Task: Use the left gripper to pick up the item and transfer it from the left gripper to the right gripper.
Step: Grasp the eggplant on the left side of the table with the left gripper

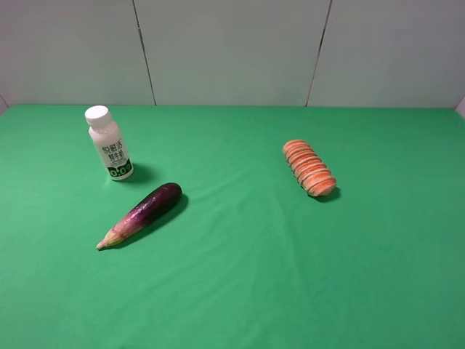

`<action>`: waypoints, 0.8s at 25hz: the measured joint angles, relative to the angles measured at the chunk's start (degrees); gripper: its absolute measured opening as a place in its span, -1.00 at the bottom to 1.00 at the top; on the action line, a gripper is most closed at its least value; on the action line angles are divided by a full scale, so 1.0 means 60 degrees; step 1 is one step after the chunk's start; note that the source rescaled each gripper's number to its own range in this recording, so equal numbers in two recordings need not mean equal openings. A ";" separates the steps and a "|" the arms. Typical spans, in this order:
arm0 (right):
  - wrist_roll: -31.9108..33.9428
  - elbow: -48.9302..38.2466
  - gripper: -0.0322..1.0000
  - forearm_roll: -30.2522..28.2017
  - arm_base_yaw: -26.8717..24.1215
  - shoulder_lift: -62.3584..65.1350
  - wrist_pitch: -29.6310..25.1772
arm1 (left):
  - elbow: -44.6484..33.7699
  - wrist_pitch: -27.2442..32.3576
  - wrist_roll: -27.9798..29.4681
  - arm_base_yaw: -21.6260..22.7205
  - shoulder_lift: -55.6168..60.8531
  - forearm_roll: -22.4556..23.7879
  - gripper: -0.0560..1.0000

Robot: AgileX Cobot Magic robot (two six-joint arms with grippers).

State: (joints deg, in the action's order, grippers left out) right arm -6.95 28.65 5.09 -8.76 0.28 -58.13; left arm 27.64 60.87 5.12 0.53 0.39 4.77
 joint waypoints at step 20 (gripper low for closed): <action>0.0000 0.0000 1.00 0.0000 0.0000 0.0000 0.0000 | 0.0000 0.0000 0.0000 0.0000 0.0000 0.0000 0.92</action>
State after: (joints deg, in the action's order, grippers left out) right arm -6.95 28.65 5.09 -8.76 0.28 -58.13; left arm 27.64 60.87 5.12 0.53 0.39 4.77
